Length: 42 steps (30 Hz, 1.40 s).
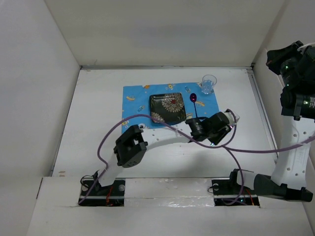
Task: Set the dinner table for one person
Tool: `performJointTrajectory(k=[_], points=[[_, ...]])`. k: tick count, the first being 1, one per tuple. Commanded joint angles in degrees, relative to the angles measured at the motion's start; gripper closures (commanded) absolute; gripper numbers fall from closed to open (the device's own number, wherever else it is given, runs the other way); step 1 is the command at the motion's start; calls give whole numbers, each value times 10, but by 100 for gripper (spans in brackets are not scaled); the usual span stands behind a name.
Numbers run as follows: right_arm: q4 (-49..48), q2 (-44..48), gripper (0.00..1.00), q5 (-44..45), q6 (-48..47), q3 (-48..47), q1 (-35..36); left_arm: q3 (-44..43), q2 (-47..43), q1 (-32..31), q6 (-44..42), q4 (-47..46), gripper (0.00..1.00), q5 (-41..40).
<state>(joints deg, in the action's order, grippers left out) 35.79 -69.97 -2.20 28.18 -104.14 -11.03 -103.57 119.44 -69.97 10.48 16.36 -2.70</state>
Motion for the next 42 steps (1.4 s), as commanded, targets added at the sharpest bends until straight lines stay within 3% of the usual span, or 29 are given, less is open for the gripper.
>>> performJointTrajectory(k=[1,4,8,11,17,29,42], points=[[18,-10,100,-47,27,1,-11,-103,41,6,-4,12,71,1],[26,-12,97,-93,48,-31,-11,-183,108,6,2,31,71,-4],[8,-12,82,-128,76,-37,-11,-246,178,6,3,32,67,-7],[9,-19,76,-143,81,-37,-11,-272,208,6,5,30,66,-23],[-1,-20,75,-169,82,-18,-4,-298,256,6,2,-4,61,-72],[40,-29,75,-148,44,-24,58,-334,316,6,-5,-92,48,-66],[61,-31,76,-128,34,-44,83,-358,370,19,16,-107,49,12]])
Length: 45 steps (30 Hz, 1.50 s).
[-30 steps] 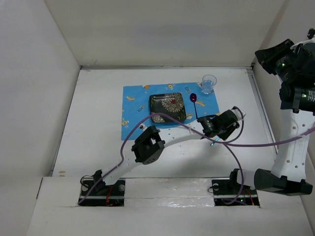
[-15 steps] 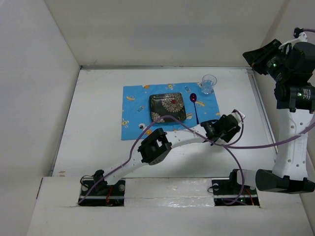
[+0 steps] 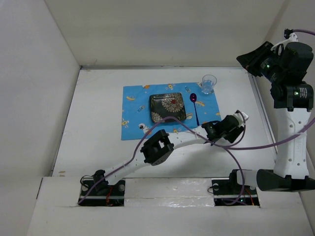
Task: Set the dinner table for one person
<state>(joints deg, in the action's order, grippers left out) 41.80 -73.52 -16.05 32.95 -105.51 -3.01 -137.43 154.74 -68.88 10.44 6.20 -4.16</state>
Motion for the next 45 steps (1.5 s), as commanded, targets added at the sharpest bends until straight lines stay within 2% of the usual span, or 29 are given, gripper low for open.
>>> performJointTrajectory(k=[1,6,12,18,22,28,35,45], points=[[3,5,76,14,-17,-33,3,-21,20,16,26,-3,49,28],[4,6,77,11,-23,-26,3,-15,16,16,24,-6,49,15],[-3,1,78,8,-27,-11,8,17,-36,16,19,-43,54,25],[-1,-15,78,4,-28,-34,13,24,-85,4,-16,-74,54,13],[1,-15,78,7,-29,-36,19,-6,-56,10,-10,-64,53,-15],[4,-15,78,9,-31,-29,24,24,-57,23,6,-79,53,-18],[7,-17,78,11,-33,-29,29,7,-50,23,6,-86,53,-51],[12,-23,78,12,-31,-42,29,0,-8,35,14,-66,53,-1]])
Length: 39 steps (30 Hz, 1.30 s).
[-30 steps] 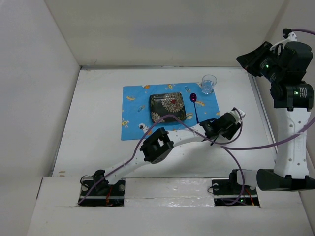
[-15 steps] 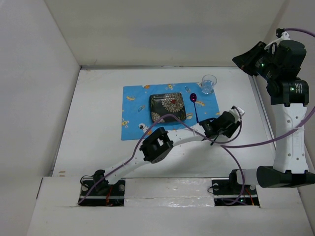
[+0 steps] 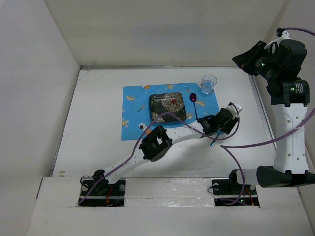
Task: Set the dinner table for one person
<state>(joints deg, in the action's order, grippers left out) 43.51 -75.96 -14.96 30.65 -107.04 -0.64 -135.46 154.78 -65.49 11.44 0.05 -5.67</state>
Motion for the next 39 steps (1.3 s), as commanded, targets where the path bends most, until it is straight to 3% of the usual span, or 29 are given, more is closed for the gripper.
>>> performJointTrajectory(k=[1,18,19,24,27,31,33,36,39], points=[[-5,1,78,1,-8,-26,6,-18,-5,1,9,-2,54,17],[-10,20,77,10,-6,-24,6,40,-12,1,56,35,63,53],[-11,22,77,10,-5,-24,0,39,-13,1,67,35,71,82],[-10,26,77,10,-5,-26,0,40,-22,-15,61,47,81,74],[-10,30,77,12,-5,-24,0,53,-30,-21,60,57,77,62],[-13,37,77,10,-5,-15,0,82,-48,-21,47,59,58,62],[-15,41,77,8,-5,-11,0,100,-61,-21,34,57,55,64],[-16,42,77,5,-5,-5,0,121,-78,-21,14,57,55,64],[-20,47,77,8,-4,-4,0,126,-82,-21,-5,80,64,62]])
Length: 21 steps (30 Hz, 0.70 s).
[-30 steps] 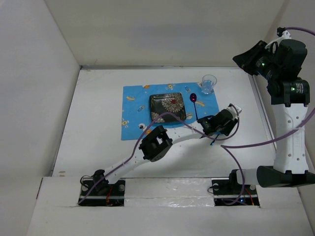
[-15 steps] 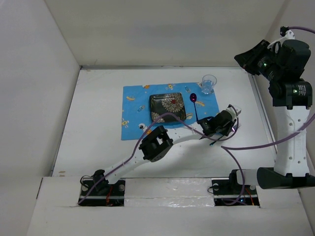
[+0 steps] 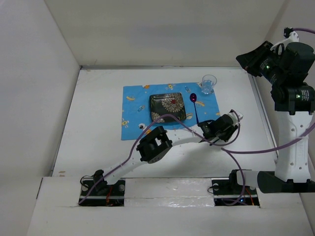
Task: Set the dinner table for one person
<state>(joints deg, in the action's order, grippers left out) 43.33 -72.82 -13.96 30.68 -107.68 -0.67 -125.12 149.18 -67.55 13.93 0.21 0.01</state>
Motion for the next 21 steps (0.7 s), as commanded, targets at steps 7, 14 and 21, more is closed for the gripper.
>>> performJointTrajectory(k=[7,14,21], points=[[-24,11,77,-9,0,-7,1,13,-2,0,-58,95,72,-26],[-33,-3,77,-18,12,-28,1,-15,29,0,-55,102,74,-39],[-77,-19,77,-27,54,-88,1,-34,55,-7,-51,110,86,-67]])
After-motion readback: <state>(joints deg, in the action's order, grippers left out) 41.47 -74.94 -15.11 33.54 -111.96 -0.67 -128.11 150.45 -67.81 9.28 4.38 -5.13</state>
